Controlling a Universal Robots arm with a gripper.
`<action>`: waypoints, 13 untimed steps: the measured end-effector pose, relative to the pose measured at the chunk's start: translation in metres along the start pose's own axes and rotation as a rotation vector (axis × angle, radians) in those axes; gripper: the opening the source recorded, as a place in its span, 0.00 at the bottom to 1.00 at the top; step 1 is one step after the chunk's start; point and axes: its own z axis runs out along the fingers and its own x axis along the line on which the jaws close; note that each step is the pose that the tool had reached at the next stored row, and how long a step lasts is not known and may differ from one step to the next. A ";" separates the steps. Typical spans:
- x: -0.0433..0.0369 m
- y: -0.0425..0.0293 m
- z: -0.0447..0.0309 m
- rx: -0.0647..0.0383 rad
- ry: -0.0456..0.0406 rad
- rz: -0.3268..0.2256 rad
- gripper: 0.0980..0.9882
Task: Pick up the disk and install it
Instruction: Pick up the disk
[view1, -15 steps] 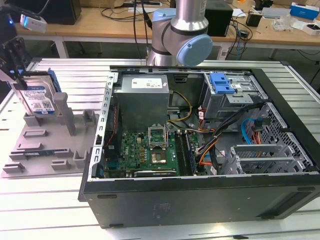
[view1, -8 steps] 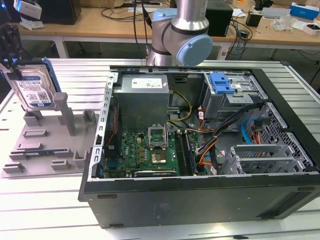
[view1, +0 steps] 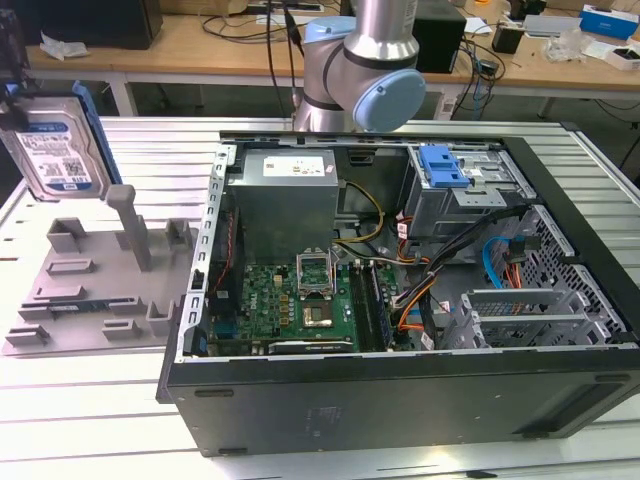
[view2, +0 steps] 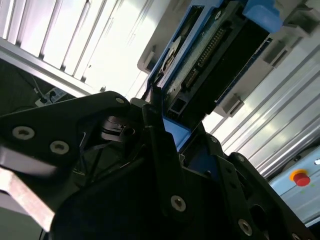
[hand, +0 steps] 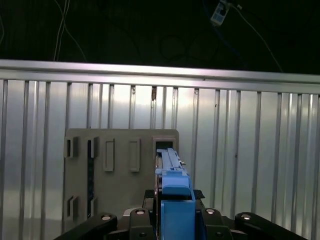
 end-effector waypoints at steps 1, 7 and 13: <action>0.0001 0.0001 -0.0034 0.000 -0.0004 0.000 0.30; 0.0006 0.0004 -0.0301 0.000 -0.0024 0.000 0.30; 0.0009 0.0007 -0.0501 0.000 -0.0036 0.000 0.30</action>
